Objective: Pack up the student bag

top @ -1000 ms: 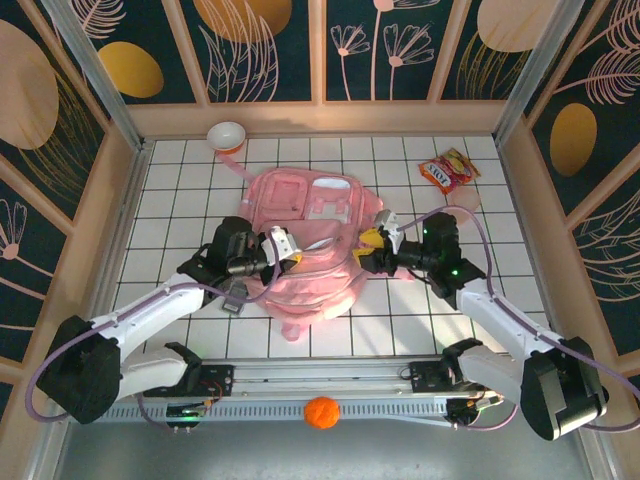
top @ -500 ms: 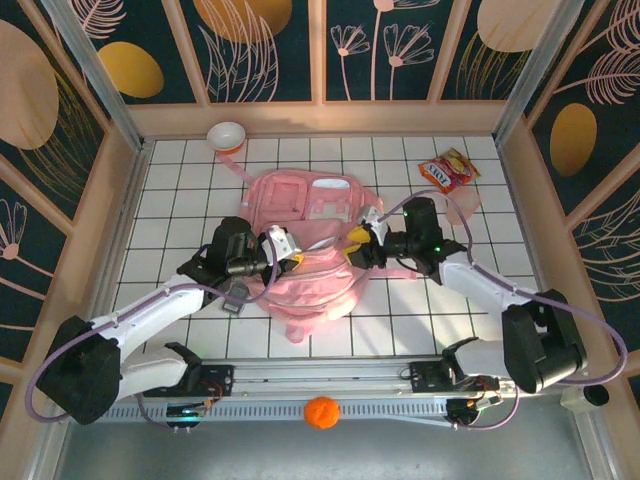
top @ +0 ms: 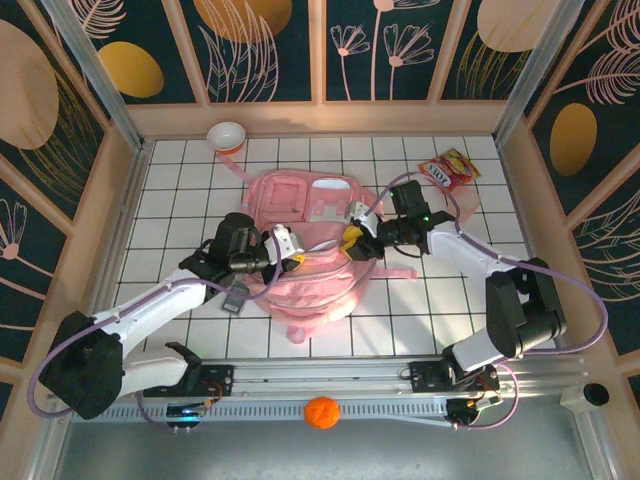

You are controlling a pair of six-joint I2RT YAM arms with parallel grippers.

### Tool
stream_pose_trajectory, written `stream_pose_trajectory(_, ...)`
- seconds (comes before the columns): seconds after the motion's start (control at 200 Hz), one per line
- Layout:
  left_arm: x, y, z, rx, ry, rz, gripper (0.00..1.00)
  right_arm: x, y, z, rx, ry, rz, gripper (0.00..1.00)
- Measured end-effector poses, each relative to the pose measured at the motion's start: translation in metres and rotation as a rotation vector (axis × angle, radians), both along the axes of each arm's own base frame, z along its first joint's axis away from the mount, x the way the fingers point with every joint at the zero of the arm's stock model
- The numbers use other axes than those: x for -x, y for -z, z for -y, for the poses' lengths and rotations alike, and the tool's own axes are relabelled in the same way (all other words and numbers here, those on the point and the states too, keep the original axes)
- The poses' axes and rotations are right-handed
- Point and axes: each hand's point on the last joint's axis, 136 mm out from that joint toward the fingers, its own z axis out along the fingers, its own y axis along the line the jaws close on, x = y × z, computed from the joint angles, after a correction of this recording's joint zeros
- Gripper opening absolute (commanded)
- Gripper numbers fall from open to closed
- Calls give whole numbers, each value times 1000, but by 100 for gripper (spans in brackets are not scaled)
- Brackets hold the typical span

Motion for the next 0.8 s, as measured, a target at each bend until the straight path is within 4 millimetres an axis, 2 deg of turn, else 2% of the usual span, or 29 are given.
stream_pose_trajectory(0.08, -1, 0, 0, -5, -4, -1, 0, 3, 0, 1, 1, -11, -13, 21)
stream_pose_trajectory(0.2, -3, 0, 1, -6, -5, -2, 0, 8, 0, 1, -5, -16, -46, 18)
stream_pose_trajectory(0.355, -4, 0, 0, -10, -10, -2, 0, 9, -1, 1, -17, -5, -79, 0)
stream_pose_trajectory(0.576, -10, -1, 0, -29, -36, -10, 0, 8, -5, 1, -31, 37, -138, 0)
stream_pose_trajectory(0.801, -21, -7, -1, -34, -92, 2, 0, 10, -20, 2, -42, 108, -156, 0)
